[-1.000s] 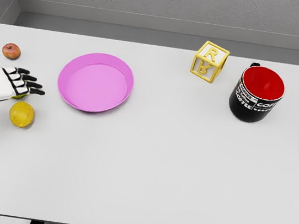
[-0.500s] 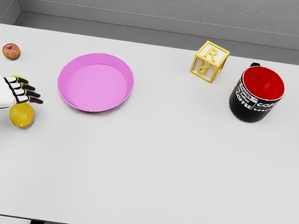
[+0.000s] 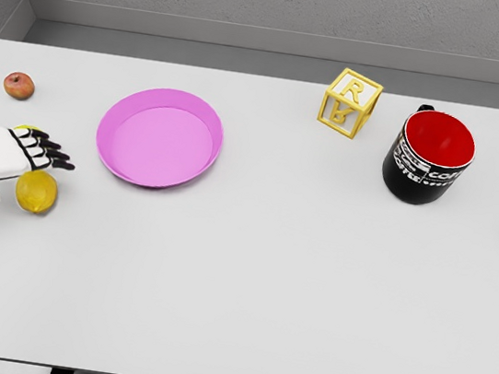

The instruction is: Put the lemon on the plate with left arm

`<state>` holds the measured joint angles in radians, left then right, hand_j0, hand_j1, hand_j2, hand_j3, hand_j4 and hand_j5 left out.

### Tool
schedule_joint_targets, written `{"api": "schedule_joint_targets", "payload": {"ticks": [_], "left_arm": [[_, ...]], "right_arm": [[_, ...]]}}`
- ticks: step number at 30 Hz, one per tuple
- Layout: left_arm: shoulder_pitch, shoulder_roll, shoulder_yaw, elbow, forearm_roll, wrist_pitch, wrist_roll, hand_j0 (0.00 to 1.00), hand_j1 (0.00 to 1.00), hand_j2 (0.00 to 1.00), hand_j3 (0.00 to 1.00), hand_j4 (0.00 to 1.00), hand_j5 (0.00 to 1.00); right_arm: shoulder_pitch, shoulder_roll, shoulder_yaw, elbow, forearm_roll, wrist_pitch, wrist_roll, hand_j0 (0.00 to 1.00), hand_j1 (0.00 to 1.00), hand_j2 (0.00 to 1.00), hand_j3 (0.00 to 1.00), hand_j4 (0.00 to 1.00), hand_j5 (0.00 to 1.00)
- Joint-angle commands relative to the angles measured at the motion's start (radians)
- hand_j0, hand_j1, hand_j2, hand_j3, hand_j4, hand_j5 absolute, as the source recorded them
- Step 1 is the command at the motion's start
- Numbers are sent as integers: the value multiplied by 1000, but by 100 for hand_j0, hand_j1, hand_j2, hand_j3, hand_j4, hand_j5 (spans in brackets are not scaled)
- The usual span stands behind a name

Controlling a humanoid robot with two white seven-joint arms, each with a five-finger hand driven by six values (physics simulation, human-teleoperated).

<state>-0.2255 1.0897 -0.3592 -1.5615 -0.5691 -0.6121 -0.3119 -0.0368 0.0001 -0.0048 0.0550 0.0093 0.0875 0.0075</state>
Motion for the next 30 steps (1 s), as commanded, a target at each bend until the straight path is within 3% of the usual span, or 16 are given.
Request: {"api": "schedule_joint_targets", "payload": {"ticks": [1,12,19,30], "left_arm": [[0,-1,0,-3,3,1,0,100,100,100,100,100,100],[-3,-10,-11,-18,-3,1,30,100,100,100,100,100,100],[-3,-10,-18,-23,-72,1,19,100,100,100,100,100,100],[-3,-10,-23,-26,-57,1,0,100,100,100,100,100,100]], "right_arm": [[0,0,0,0,0,0,0,100,100,100,100,100,100],[0,0,0,0,0,0,0,100,100,100,100,100,100],[0,0,0,0,0,0,0,100,100,100,100,100,100],[0,0,0,0,0,0,0,100,100,100,100,100,100]]}}
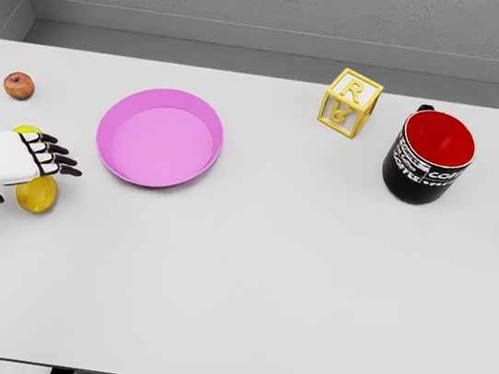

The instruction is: Put the lemon on the plate with left arm

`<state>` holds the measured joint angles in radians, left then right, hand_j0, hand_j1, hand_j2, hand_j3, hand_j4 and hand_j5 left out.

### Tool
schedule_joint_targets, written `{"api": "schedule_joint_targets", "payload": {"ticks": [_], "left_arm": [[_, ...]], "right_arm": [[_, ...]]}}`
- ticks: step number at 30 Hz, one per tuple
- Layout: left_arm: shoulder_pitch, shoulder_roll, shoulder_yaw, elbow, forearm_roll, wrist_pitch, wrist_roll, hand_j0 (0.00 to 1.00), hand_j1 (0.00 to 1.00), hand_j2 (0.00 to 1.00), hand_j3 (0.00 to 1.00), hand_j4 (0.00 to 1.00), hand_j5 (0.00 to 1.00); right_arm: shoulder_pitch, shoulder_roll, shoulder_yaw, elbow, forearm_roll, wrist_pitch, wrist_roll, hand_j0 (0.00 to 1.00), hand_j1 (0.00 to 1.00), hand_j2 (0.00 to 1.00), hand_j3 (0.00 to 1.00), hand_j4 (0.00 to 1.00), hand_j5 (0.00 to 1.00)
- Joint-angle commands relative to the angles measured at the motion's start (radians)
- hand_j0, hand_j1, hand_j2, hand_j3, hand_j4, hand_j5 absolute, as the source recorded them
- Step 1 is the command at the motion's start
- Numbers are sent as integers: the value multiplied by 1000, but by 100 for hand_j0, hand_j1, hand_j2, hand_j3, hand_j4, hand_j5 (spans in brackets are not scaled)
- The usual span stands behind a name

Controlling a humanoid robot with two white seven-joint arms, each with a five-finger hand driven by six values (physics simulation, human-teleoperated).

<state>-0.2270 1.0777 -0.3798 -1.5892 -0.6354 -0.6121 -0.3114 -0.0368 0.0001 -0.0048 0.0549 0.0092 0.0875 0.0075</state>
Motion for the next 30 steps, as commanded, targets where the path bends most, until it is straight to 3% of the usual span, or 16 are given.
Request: {"api": "schedule_joint_targets", "payload": {"ticks": [1,30], "left_arm": [[0,2,-2,2,11,1,0,100,100,100,100,100,100],[-11,-1,-28,6,11,1,11,100,100,100,100,100,100]], "right_arm": [[0,0,0,0,0,0,0,100,100,100,100,100,100],[0,0,0,0,2,0,0,100,100,100,100,100,100]]}}
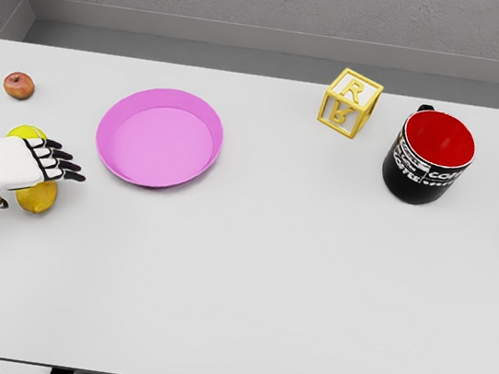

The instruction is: Put the lemon on the plate with left arm

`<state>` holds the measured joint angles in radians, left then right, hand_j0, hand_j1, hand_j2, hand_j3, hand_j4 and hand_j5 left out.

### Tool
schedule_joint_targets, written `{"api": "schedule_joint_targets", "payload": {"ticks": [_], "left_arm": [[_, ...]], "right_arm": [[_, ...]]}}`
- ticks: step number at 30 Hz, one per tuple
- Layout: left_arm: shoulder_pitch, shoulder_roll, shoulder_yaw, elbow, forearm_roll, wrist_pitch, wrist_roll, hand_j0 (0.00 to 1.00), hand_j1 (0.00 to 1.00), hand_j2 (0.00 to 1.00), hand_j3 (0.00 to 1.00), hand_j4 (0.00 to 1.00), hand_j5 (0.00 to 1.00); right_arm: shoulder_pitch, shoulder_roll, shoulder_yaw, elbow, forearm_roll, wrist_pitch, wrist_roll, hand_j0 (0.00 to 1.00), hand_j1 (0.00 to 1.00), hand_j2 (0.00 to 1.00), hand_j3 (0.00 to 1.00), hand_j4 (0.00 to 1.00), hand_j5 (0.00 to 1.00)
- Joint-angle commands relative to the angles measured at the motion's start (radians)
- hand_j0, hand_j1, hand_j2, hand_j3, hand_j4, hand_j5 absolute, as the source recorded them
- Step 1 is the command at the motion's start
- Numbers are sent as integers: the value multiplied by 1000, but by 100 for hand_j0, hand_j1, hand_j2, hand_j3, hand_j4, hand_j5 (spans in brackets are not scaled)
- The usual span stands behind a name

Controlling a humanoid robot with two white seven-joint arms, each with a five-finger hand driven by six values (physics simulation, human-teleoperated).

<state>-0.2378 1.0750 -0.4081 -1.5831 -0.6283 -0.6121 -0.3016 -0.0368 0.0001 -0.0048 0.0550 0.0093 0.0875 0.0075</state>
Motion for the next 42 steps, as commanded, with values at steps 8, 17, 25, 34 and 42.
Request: {"api": "schedule_joint_targets", "payload": {"ticks": [8,17,25,34,42], "left_arm": [[0,0,0,8,2,1,1,100,100,100,100,100,100],[0,-1,-1,17,6,1,1,100,100,100,100,100,100],[0,-7,-1,18,2,1,1,100,100,100,100,100,100],[2,-9,-3,18,2,1,1,100,100,100,100,100,100],[2,-9,-3,18,2,1,1,100,100,100,100,100,100]], "right_arm": [[0,0,0,0,0,0,0,100,100,100,100,100,100],[0,0,0,0,0,0,0,100,100,100,100,100,100],[0,0,0,0,0,0,0,100,100,100,100,100,100],[0,0,0,0,0,0,0,100,100,100,100,100,100],[0,0,0,0,0,0,0,100,100,100,100,100,100]]}}
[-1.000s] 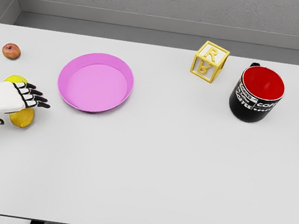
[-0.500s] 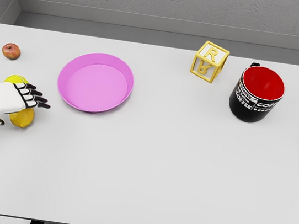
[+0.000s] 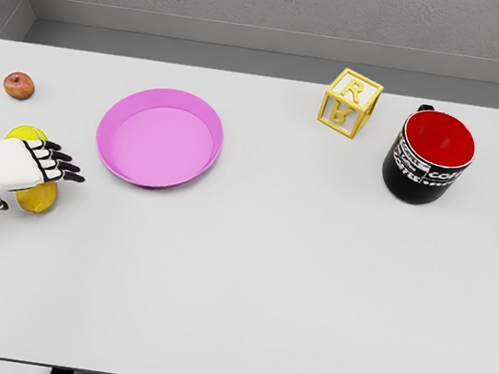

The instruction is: Put the lemon on the plate with left arm

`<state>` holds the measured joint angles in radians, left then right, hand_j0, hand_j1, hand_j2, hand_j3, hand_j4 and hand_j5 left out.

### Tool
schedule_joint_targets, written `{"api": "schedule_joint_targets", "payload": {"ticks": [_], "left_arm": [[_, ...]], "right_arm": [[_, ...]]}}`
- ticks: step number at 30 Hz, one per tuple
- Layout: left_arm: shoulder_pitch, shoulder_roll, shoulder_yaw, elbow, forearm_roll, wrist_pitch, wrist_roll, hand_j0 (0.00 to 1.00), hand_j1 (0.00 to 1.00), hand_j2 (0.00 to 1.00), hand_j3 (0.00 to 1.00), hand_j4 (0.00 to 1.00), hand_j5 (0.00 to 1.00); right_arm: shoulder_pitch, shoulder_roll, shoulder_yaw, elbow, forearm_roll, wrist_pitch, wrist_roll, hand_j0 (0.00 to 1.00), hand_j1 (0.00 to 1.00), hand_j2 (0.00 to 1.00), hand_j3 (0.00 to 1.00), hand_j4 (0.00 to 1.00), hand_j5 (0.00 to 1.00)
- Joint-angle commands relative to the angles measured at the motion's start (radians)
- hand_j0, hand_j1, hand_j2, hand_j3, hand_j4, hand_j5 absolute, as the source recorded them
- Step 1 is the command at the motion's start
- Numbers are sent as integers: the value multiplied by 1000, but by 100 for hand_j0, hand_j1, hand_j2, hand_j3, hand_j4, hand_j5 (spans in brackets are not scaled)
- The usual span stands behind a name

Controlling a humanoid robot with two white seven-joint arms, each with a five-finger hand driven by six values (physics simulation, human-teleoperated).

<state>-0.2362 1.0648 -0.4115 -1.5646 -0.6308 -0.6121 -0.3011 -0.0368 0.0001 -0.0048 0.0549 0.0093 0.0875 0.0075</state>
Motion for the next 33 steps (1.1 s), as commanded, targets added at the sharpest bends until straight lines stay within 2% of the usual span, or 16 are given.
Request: {"api": "schedule_joint_targets", "payload": {"ticks": [1,29,33], "left_arm": [[0,1,0,0,5,1,0,100,100,100,100,100,100],[-5,-6,-13,20,5,1,0,100,100,100,100,100,100],[-5,-6,-15,25,5,1,0,95,95,95,95,95,95]], "right_arm": [[0,0,0,0,0,0,0,100,100,100,100,100,100],[0,0,0,0,0,0,0,100,100,100,100,100,100],[0,0,0,0,0,0,0,100,100,100,100,100,100]]}}
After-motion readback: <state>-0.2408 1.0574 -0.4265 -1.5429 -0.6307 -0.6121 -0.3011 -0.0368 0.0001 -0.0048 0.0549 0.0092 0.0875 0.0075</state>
